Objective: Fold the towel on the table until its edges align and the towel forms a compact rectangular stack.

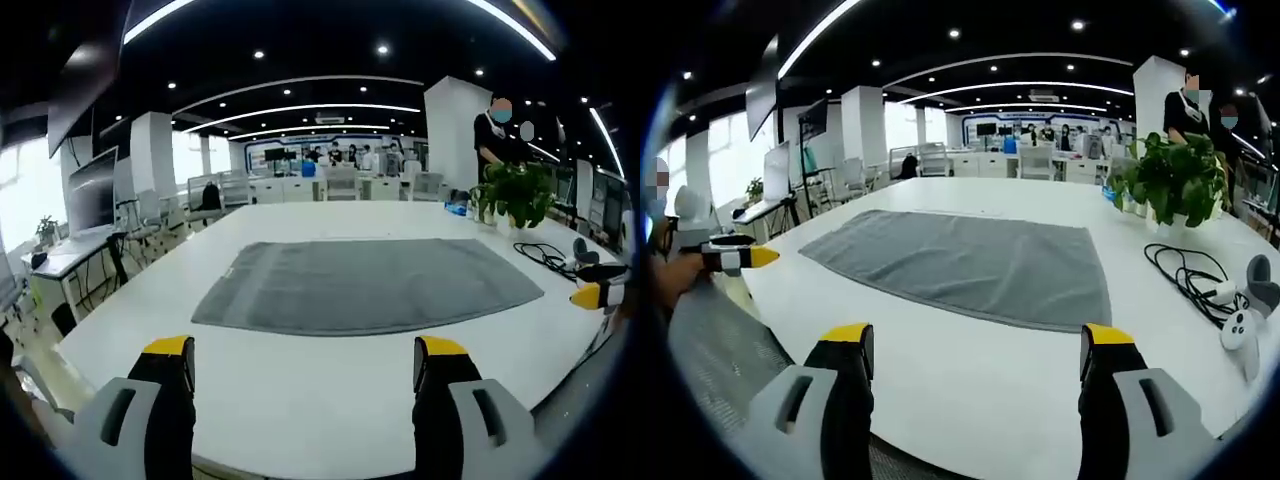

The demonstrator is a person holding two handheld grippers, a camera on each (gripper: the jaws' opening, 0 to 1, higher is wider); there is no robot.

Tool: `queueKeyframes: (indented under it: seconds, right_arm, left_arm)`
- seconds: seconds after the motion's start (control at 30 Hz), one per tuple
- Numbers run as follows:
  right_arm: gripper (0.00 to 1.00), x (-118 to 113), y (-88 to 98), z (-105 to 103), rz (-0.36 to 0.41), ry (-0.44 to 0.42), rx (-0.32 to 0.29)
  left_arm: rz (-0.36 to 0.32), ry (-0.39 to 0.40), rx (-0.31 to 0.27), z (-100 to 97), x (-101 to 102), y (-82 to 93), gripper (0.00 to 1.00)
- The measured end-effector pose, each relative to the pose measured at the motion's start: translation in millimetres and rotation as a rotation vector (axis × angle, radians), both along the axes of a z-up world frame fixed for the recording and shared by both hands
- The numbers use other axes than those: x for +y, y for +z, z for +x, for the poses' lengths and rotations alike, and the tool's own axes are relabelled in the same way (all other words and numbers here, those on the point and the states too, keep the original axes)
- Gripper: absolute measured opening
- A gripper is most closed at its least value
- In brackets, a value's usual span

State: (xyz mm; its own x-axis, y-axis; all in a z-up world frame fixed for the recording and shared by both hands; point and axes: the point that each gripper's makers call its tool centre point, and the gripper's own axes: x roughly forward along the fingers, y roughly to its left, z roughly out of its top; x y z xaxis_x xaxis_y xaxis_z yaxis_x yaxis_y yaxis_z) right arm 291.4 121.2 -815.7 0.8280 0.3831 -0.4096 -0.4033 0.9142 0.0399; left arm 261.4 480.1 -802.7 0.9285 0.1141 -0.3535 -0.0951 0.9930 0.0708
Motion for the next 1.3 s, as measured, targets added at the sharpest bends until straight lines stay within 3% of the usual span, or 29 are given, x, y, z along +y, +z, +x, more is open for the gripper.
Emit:
queueKeyframes:
  seconds: [1.3]
  right_arm:
    - [0.82,6.9,-4.1,-4.1,-0.001,0.038,0.03]
  left_arm:
    - [0.006,0.006,-0.002,-2.1,-2.6,2.3,0.92]
